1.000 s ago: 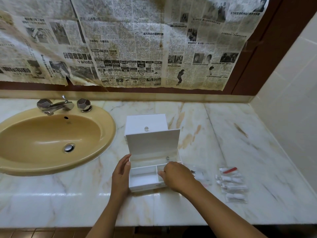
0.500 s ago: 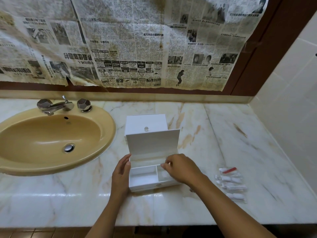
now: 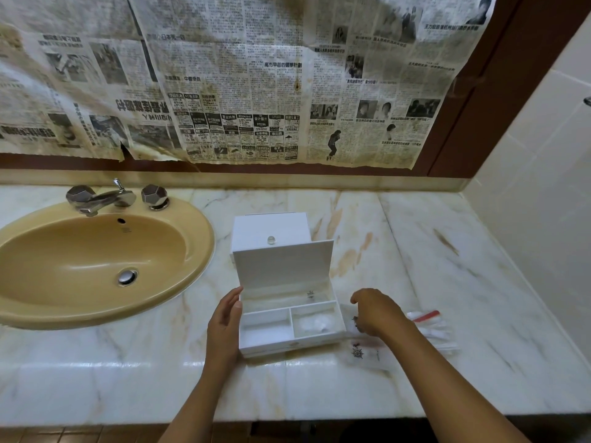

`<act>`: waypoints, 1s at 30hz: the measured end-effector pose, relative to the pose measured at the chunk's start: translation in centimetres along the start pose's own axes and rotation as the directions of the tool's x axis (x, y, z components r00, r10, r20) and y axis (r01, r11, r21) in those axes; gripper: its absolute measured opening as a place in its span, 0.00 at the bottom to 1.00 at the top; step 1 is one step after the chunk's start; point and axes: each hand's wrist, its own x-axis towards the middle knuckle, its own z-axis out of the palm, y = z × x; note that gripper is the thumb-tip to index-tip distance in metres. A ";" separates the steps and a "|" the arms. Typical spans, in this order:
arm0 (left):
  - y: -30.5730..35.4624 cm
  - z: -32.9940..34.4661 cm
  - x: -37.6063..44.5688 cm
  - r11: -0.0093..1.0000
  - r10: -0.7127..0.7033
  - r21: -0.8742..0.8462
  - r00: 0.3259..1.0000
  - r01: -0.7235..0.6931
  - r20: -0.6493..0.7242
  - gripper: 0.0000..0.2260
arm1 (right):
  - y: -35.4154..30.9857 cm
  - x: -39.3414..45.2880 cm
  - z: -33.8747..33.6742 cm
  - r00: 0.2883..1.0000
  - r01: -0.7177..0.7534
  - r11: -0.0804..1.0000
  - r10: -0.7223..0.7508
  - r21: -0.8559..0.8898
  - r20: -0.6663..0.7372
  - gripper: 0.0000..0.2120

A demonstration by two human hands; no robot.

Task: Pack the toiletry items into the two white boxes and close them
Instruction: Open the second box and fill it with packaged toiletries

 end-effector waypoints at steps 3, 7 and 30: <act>0.0 -0.1 0.1 1.000 -0.001 -0.002 1.000 0.001 0.000 0.12 | 0.1 0.1 1.1 1.000 -0.011 1.000 0.011 -0.003 -0.015 0.16; -0.1 -0.1 0.1 1.000 0.001 0.003 1.000 -0.001 0.000 0.12 | 0.1 0.2 1.9 0.997 -0.033 0.999 0.033 0.003 -0.070 0.13; 0.1 -0.1 0.0 1.000 -0.008 -0.002 1.000 0.008 0.001 0.11 | -3.8 -2.6 -2.6 0.855 0.277 0.943 -0.155 0.184 -0.495 0.07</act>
